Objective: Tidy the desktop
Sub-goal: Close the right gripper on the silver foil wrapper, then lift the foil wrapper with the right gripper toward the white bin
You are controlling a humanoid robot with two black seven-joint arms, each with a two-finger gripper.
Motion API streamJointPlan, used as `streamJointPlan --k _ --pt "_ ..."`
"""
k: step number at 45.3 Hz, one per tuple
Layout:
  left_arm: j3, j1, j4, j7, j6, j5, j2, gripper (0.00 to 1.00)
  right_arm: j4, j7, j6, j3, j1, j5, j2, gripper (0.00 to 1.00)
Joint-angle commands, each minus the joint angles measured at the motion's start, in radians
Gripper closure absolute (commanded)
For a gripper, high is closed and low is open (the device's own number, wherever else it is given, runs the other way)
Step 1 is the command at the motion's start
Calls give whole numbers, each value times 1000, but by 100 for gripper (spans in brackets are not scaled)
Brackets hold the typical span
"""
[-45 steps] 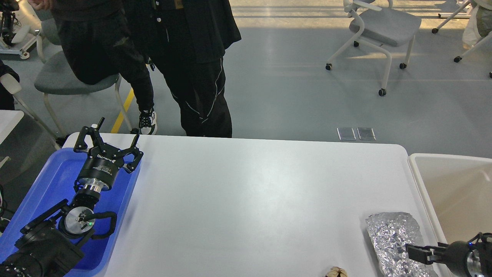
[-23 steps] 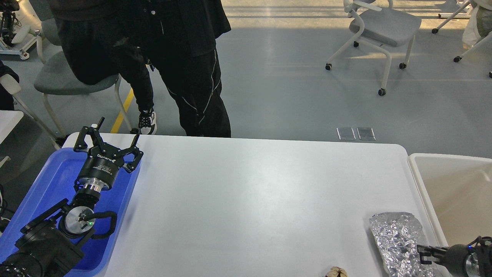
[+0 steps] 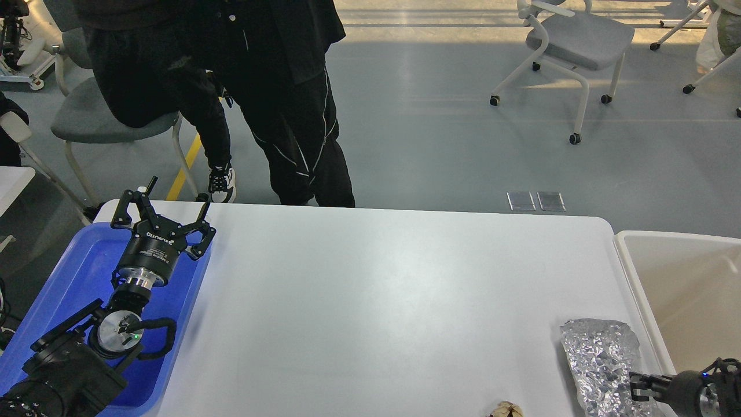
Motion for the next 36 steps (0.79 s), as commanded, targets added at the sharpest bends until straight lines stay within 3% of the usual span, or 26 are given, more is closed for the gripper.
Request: streamJointPlan --k 1,7,17,36 --pt "0 0 0 0 1 0 0 0 48 1 13 -5 53 35 -50 100" --pt "0 0 0 0 -1 0 0 0 156 1 51 -6 118 66 -141 100" --pt "0 0 0 0 -1 0 0 0 378 1 224 0 283 156 -334 100" --pt "0 0 0 0 -1 0 0 0 561 1 479 17 553 286 -529 100"
